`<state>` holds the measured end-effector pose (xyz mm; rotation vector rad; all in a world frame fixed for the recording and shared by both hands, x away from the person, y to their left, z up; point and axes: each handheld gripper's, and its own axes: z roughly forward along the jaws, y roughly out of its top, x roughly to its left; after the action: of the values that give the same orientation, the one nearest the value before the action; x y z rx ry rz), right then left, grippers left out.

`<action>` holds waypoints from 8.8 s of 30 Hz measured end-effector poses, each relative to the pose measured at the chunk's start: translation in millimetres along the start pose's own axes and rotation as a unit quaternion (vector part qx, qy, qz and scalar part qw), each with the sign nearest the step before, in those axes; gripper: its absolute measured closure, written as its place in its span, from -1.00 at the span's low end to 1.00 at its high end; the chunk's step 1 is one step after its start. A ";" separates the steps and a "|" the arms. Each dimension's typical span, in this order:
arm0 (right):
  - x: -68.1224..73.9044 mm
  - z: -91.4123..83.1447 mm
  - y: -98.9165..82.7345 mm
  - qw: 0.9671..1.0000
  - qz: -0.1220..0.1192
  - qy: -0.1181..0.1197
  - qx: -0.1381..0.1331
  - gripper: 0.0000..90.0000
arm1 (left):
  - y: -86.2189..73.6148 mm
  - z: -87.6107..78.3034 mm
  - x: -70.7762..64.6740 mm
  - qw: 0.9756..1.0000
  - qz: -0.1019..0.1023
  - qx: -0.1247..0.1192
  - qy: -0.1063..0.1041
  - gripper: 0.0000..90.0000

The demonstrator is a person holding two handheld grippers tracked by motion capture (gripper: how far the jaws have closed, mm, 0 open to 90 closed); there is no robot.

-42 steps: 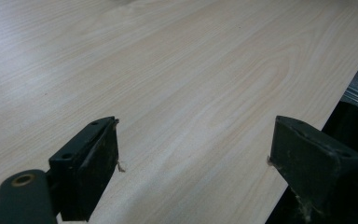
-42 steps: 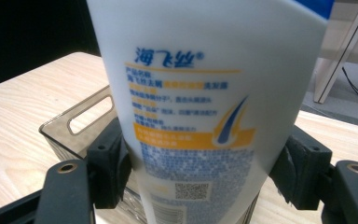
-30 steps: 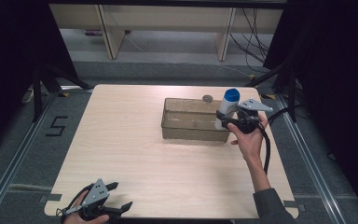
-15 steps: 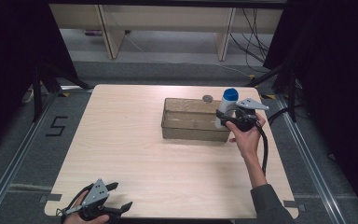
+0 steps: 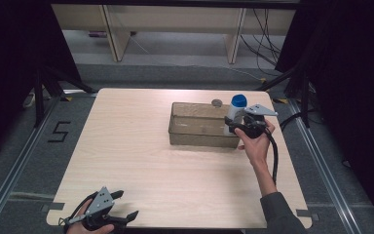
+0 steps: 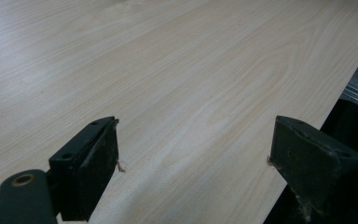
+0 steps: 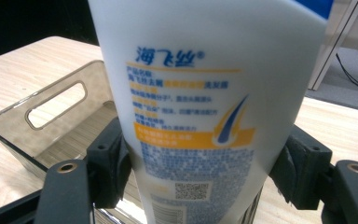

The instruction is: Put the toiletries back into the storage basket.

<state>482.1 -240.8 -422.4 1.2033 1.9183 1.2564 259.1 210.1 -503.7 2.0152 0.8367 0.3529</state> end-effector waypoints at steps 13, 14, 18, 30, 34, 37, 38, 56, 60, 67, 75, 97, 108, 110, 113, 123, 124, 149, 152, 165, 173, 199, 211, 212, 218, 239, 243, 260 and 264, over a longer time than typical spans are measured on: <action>-3.1 5.2 -6.5 1.000 -0.013 -0.012 0.008 -0.31 | 0.0 0.2 -0.1 1.000 0.002 -0.002 0.003 -0.67; -1.6 5.8 -7.3 1.000 -0.001 -0.010 0.011 -0.31 | -0.1 0.6 -0.3 1.000 -0.001 -0.004 0.002 -0.66; -1.0 7.9 -10.3 1.000 -0.001 -0.009 0.020 -0.31 | 0.5 -1.1 0.9 1.000 0.006 0.004 0.003 -0.67; -1.6 14.0 -18.3 1.000 -0.003 -0.005 0.028 -0.31 | 0.7 -2.3 2.2 1.000 0.014 0.010 0.004 -0.67; -1.3 14.5 -19.8 0.999 -0.014 -0.013 0.033 -0.31 | 0.6 -1.3 0.1 1.000 0.001 -0.002 0.000 -0.66; 1.4 16.1 -21.8 0.999 -0.001 -0.011 0.036 -0.31 | 0.6 -1.1 0.3 1.000 0.000 -0.002 0.000 -0.66; 0.9 17.0 -23.3 0.999 -0.005 -0.011 0.037 -0.31 | 1.0 -1.8 0.2 1.000 0.002 -0.001 0.002 -0.66; 3.9 24.8 -28.0 0.999 -0.012 -0.002 0.041 -0.31 | 0.9 -2.2 2.2 1.000 0.015 0.012 0.004 -0.66; 6.2 24.4 -28.4 0.999 -0.003 -0.003 0.049 -0.31 | 1.0 -2.3 1.8 1.000 0.016 0.013 0.005 -0.67; 7.1 26.7 -30.3 0.998 -0.009 -0.005 0.058 -0.31 | 1.1 -2.4 1.9 1.000 0.016 0.013 0.005 -0.67; 5.3 28.2 -32.0 0.998 -0.023 -0.009 0.060 -0.31 | 0.8 -0.9 -0.4 1.000 0.001 -0.001 0.001 -0.67; 4.9 28.8 -36.0 0.997 -0.013 -0.014 0.077 -0.31 | 0.6 -0.6 -0.2 1.000 0.000 -0.003 -0.001 -0.66; 1.8 20.5 -30.3 0.999 -0.011 -0.013 0.046 -0.36 | 0.8 -1.5 1.9 1.000 0.014 0.010 0.003 -0.67; 1.6 20.5 -29.3 0.999 -0.011 -0.011 0.041 -0.39 | 0.5 -0.1 -0.3 1.000 0.000 -0.001 -0.003 -0.67; 1.3 18.2 -28.1 0.999 -0.006 -0.006 0.043 -0.40 | 0.9 -1.9 2.1 1.000 0.016 0.011 0.002 -0.67; 1.7 7.2 -22.3 1.000 0.003 0.003 0.024 -0.52 | 0.9 -2.1 2.2 1.000 0.016 0.011 0.002 -0.66; 2.5 6.5 -21.8 0.999 0.014 0.012 0.028 -0.53 | 0.9 -2.1 2.2 1.000 0.016 0.011 0.002 -0.67; 9.9 -22.4 -18.5 1.000 0.015 0.010 0.015 -0.63 | 0.8 -2.2 -0.5 1.000 -0.001 0.000 0.002 -0.66; 8.9 -27.2 -19.6 1.000 0.011 0.008 0.017 -0.64 | 0.9 -1.9 0.1 1.000 -0.002 -0.001 -0.001 -0.67; 5.7 -39.4 -27.0 1.000 0.019 0.011 0.020 -0.64 | 0.4 -1.4 -0.5 1.000 -0.003 -0.001 0.000 -0.67; 11.5 -44.8 -29.4 1.000 0.023 0.017 0.013 -0.64 | 0.8 -1.8 -0.1 1.000 -0.002 -0.002 0.000 -0.67; 33.8 -58.0 -35.3 0.999 0.000 0.040 0.017 -0.64 | 0.7 -2.2 -0.2 1.000 -0.001 -0.002 0.003 -0.66; 42.5 -59.9 -41.1 0.998 0.007 0.056 0.028 -0.65 | 0.8 -2.1 -0.4 1.000 -0.001 -0.002 0.005 -0.67; 42.5 -60.0 -41.8 0.998 -0.001 0.057 0.025 -0.65 | 0.6 -1.9 -0.3 1.000 -0.002 -0.003 0.005 -0.67; 44.5 -61.5 -43.8 0.998 -0.013 0.061 0.025 -0.65 | 0.6 -1.8 -0.3 1.000 -0.002 -0.004 0.004 -0.67; 57.1 -67.7 -56.0 0.996 -0.001 0.084 0.033 -0.65 | 0.7 -2.2 -0.2 1.000 -0.001 -0.002 0.006 -0.67; 58.3 -70.8 -58.1 0.995 -0.001 0.087 0.039 -0.65 | 0.6 -2.1 -0.3 1.000 -0.001 -0.003 0.006 -0.67; 64.0 -75.8 -68.2 0.995 -0.005 0.096 0.036 -0.65 | 0.7 -2.5 0.1 1.000 0.000 0.000 0.008 -0.66; 65.4 -77.9 -70.0 0.994 -0.003 0.098 0.040 -0.65 | 0.6 -2.1 0.3 1.000 0.000 -0.001 0.006 -0.66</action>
<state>363.0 -226.8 -451.8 1.1497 2.1302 1.3495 258.4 211.4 -502.1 2.0121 0.8443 0.3658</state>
